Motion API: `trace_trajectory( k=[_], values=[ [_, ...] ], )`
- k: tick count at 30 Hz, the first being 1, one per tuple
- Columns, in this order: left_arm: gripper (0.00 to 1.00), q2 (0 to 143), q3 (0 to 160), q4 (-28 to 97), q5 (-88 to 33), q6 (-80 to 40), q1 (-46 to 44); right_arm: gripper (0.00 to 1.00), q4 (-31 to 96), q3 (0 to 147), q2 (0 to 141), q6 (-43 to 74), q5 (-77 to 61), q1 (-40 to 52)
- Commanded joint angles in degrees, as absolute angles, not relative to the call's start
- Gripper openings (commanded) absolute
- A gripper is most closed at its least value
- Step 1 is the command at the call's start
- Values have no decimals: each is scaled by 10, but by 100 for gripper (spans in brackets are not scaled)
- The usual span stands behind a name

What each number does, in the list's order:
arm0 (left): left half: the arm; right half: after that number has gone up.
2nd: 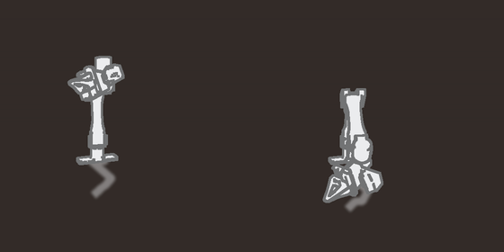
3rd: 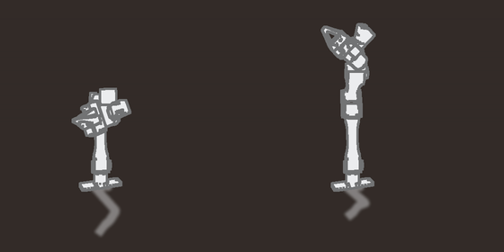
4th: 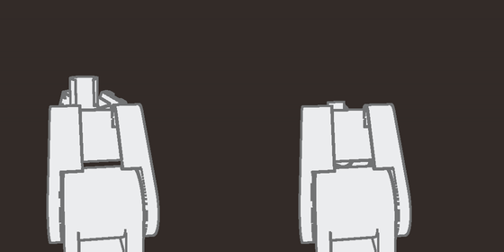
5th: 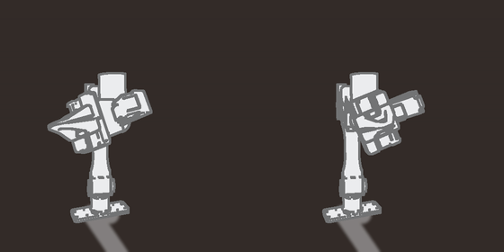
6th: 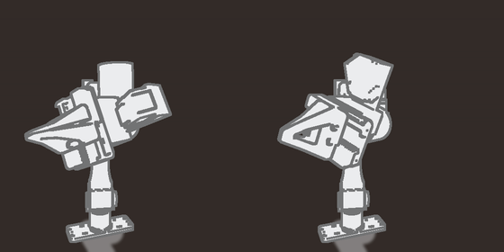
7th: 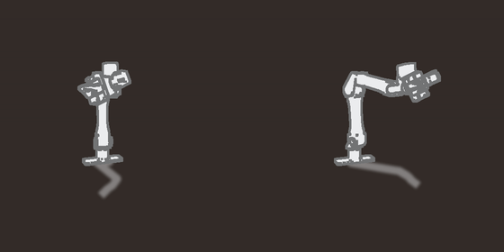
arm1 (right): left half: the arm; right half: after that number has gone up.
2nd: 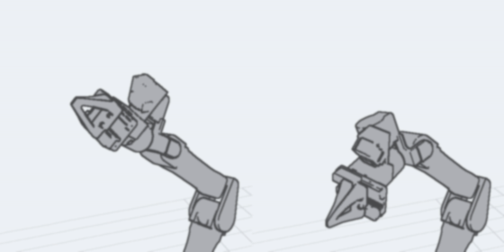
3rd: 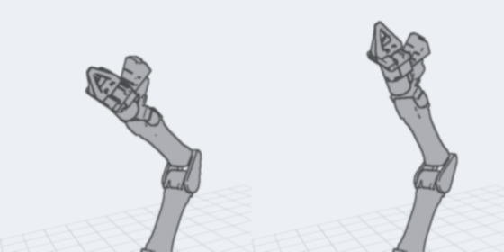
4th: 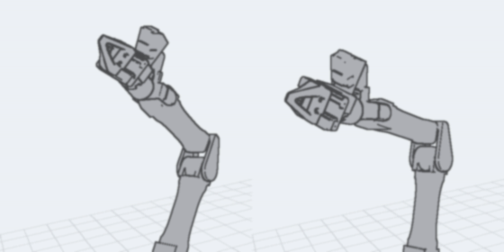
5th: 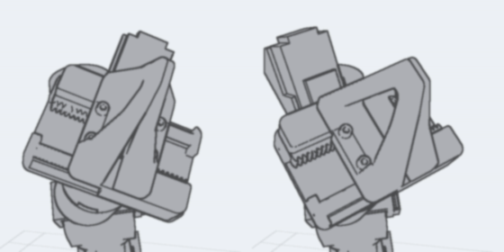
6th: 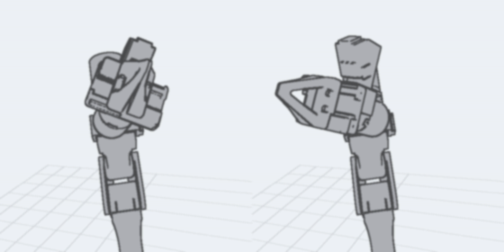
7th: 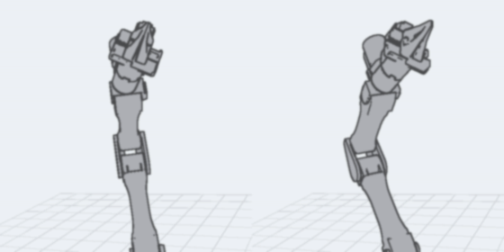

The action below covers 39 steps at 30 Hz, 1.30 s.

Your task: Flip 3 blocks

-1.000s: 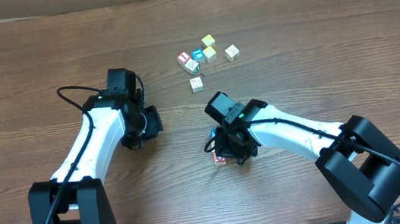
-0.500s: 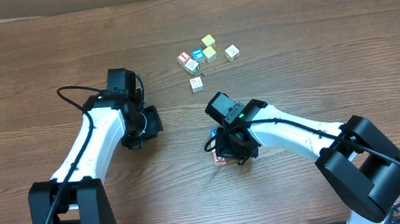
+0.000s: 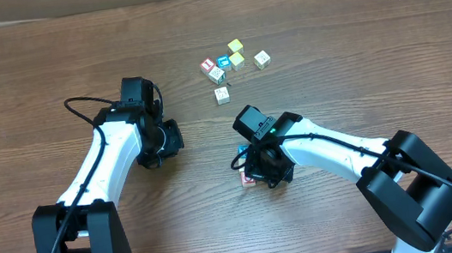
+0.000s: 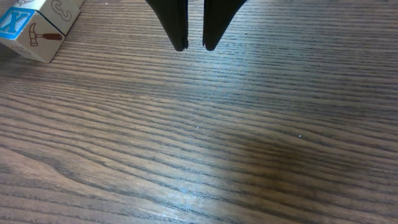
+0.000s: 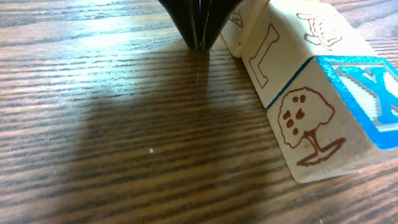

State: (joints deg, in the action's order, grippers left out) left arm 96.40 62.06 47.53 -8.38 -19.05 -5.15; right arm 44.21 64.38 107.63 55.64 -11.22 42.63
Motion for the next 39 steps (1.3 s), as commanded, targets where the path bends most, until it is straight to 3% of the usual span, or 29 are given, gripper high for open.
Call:
trace_trajectory(
  k=[1, 39],
  values=[
    [4, 967, 620, 473, -91, -178, -53, 4, 440, 643, 1071, 573, -120, 424],
    [4, 967, 620, 480, -95, -162, -55, 4, 451, 644, 1071, 575, -97, 416]
  ],
)
